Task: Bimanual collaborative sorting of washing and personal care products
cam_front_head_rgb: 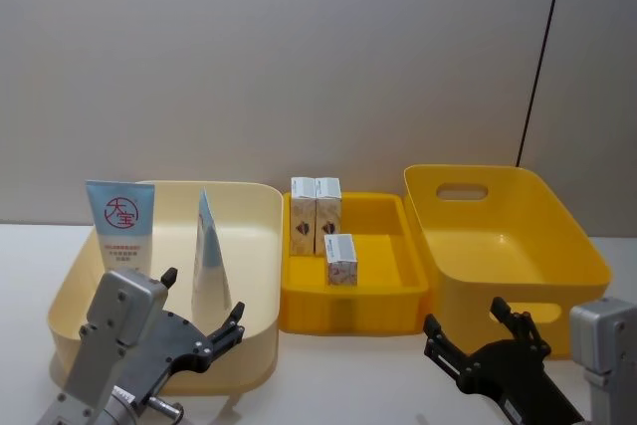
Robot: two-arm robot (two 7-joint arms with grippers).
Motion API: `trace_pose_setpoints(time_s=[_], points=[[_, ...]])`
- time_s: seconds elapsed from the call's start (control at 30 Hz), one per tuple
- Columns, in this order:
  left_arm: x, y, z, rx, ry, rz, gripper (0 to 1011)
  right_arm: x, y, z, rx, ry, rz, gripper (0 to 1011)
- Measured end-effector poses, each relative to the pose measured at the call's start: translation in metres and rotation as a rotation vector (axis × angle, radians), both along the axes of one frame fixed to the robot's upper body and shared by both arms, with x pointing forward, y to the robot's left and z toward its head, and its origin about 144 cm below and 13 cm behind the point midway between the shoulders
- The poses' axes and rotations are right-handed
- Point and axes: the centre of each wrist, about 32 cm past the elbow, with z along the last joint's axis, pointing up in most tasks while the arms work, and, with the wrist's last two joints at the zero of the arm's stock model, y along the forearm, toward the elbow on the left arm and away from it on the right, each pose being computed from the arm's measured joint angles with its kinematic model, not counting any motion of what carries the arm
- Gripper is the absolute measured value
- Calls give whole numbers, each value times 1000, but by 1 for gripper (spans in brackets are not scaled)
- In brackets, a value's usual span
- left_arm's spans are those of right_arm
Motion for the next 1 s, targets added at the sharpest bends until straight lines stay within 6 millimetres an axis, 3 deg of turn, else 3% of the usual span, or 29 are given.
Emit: trace_pose_setpoints(time_s=[1.0], points=[[0,0,0,0,0,0,1003,0,0,0,0,0,0,998]])
